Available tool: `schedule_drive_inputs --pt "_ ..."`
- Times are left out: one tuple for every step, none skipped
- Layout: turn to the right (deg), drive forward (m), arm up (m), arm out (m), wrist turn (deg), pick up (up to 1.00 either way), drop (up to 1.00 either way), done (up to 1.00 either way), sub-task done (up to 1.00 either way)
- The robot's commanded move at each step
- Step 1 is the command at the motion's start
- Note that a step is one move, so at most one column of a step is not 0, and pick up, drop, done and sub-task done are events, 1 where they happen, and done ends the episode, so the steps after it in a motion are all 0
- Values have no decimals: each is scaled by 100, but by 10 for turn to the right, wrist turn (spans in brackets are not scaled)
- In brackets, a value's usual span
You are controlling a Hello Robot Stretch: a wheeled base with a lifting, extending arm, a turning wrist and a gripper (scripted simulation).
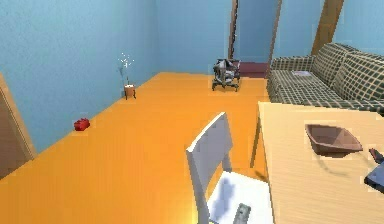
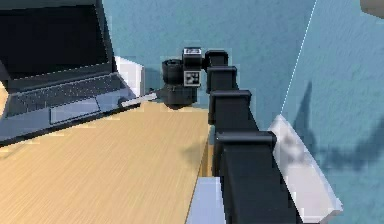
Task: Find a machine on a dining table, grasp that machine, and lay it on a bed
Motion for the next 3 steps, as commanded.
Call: schedule_drive_inputs --pt "0 0 0 0 -450 0 0 0 0" --pt "0 0 0 0 -450 0 0 0 0" --pt "0 0 0 -26 0 0 0 0 0"
